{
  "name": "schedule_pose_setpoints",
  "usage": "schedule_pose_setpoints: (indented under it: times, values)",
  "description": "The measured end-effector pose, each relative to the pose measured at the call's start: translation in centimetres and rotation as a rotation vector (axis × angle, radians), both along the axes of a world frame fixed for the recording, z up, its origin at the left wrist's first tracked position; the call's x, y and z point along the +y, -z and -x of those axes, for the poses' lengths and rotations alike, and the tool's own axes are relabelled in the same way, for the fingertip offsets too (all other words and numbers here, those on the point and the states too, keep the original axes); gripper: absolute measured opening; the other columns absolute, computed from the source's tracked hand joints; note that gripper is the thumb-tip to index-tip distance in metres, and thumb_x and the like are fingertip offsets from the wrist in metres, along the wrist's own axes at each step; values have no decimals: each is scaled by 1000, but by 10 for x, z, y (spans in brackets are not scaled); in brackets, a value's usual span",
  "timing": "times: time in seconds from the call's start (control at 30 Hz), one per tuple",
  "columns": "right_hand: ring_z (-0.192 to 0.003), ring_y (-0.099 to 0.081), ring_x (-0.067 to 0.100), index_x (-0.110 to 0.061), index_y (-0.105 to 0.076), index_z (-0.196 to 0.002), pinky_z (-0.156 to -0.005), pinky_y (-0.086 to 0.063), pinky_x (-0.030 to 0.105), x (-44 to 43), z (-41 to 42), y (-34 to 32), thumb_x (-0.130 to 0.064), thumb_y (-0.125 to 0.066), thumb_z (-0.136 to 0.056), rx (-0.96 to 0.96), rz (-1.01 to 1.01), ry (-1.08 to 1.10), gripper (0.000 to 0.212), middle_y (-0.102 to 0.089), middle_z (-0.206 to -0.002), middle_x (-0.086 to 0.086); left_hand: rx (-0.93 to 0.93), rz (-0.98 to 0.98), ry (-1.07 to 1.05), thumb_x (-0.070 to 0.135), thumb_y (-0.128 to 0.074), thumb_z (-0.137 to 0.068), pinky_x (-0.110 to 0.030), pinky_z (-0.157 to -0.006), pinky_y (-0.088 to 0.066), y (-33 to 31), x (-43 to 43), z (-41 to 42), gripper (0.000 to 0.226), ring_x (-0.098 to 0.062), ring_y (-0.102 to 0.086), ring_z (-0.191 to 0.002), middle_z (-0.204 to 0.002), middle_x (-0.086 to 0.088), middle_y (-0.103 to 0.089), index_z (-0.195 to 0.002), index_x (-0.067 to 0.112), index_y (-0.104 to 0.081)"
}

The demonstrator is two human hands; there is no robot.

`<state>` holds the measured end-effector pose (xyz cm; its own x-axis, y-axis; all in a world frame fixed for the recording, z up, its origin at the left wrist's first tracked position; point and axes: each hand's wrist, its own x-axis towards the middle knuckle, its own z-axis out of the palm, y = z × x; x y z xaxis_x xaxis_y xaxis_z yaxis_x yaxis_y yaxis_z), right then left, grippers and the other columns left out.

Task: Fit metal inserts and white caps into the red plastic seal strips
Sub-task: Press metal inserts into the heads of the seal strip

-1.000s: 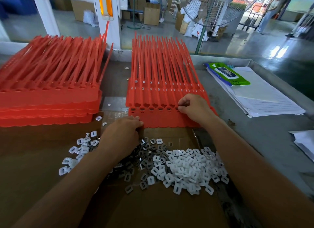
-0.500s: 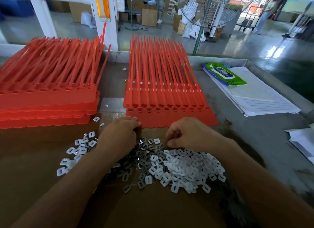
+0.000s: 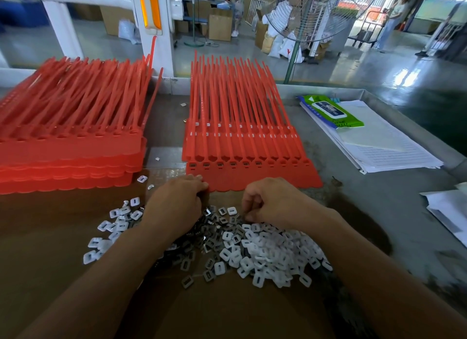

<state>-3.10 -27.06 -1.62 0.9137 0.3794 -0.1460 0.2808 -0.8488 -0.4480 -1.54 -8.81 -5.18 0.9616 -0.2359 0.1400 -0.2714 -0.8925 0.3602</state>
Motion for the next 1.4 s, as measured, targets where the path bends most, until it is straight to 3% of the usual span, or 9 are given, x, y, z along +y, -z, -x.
schedule_pose_setpoints:
  times: [0.17,0.37,0.57,1.17,1.27,1.4]
  values:
    - [-71,-50,-4,-26,-61,-71,-67,-42,11,-8,-6,-5,-14,-68,-79,-10,-107,80,16,-55,-73,-18,0,7,-1,7,-42,-85,-28,-104,-28,1,0,0,43,-11,-37,-128,-139,7,-43,-125,20,-53]
    - [-67,-56,-1,-29,-57,-67,-54,-39,11,-29,-25,-2,-12,-65,-81,-96,-187,262,23,-60,-70,-14,-7,-12,-9,7,-42,-86,-27,-101,-31,0,0,-1,40,-13,-42,-124,-136,5,-47,-121,19,-57]
    - [-69,-50,-4,-29,-55,-64,-56,-33,15,-46,-58,9,-10,-61,-84,-203,-236,437,28,-56,-70,-16,-6,-36,-17,7,-41,-86,-28,-100,-34,-2,0,-3,39,-14,-44,-123,-135,5,-47,-118,19,-59]
    - [-69,-44,-3,-20,-61,-70,-56,-30,13,-46,-82,15,-10,-53,-88,-92,-96,425,22,-51,-73,-15,-5,-19,-2,6,-42,-84,-31,-101,-34,-1,2,-2,40,-16,-45,-121,-133,2,-50,-119,17,-58]
    - [-70,-44,-2,-22,-59,-68,-59,-32,15,-46,-81,15,-9,-56,-87,-103,-126,435,23,-51,-74,-14,-10,-13,-5,5,-42,-84,-29,-100,-34,-1,3,-2,40,-15,-45,-122,-133,3,-50,-119,17,-58]
    - [-77,-46,3,-23,-57,-65,-76,-37,25,-45,-80,16,-9,-62,-84,-108,-180,489,23,-50,-74,-14,-12,-6,-8,5,-42,-84,-28,-100,-33,0,2,-3,41,-14,-43,-124,-134,4,-49,-119,18,-58]
